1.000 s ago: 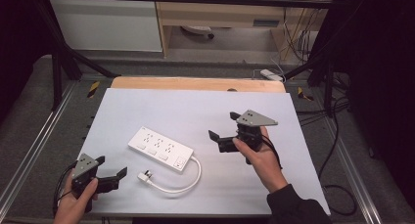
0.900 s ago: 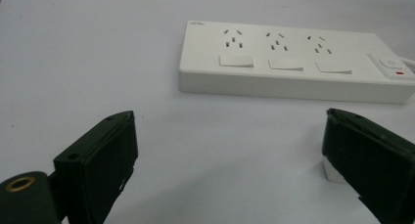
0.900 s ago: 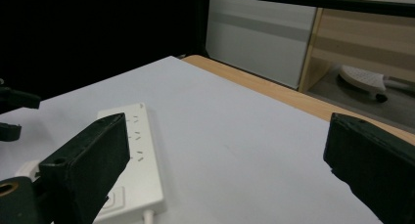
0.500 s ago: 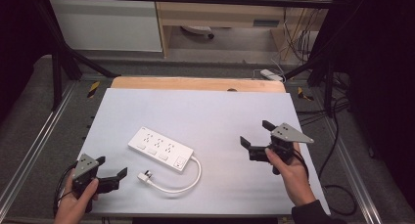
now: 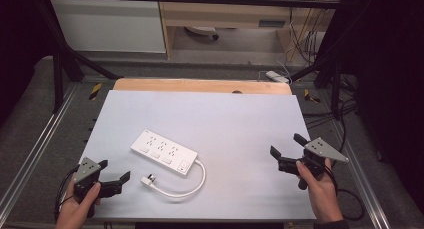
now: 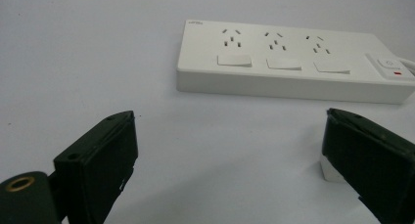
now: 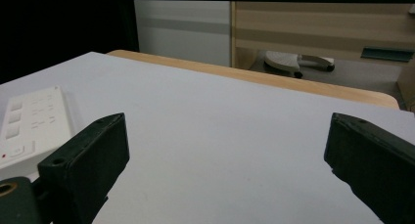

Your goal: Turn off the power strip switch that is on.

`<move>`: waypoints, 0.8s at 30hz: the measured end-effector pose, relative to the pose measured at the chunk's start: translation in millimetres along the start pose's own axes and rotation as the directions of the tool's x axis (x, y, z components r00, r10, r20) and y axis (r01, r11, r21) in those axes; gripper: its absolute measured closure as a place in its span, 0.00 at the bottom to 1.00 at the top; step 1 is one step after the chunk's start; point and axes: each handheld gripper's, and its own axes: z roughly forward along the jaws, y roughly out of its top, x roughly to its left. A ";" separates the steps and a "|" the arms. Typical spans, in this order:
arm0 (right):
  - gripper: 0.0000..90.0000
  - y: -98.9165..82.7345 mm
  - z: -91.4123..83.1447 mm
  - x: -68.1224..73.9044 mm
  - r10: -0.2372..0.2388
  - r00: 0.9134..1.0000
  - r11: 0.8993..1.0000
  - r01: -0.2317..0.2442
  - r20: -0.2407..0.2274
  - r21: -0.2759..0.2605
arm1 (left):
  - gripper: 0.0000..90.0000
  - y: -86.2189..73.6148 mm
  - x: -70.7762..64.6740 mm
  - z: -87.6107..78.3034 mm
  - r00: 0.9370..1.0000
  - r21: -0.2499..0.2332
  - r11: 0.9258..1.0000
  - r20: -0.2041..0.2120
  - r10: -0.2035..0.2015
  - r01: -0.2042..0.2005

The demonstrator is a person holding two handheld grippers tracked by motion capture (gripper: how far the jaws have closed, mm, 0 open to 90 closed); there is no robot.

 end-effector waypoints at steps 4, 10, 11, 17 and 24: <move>0.03 -8.9 -5.1 -5.9 0.013 1.000 1.000 -0.013 0.013 0.005 | 0.07 0.1 -0.3 0.0 1.000 -0.001 1.000 0.001 0.002 -0.002; 0.03 -28.3 -5.3 -10.6 0.025 0.999 0.999 -0.026 0.027 0.035 | 0.07 0.1 -0.7 0.1 1.000 -0.003 1.000 0.001 0.003 -0.003; 0.03 -31.0 -4.6 -10.8 0.025 0.999 0.999 -0.026 0.027 0.042 | 0.07 0.0 -0.8 0.2 1.000 -0.002 1.000 0.003 0.003 -0.003; 0.03 -46.5 4.8 -6.9 0.014 1.000 0.995 -0.014 0.003 0.100 | 0.07 0.1 -0.9 0.2 1.000 -0.002 1.000 0.003 0.002 -0.002; 0.03 -59.2 25.4 4.7 -0.009 0.997 0.982 0.023 -0.078 0.185 | 0.07 0.4 -1.2 0.2 1.000 -0.001 1.000 0.004 0.006 -0.006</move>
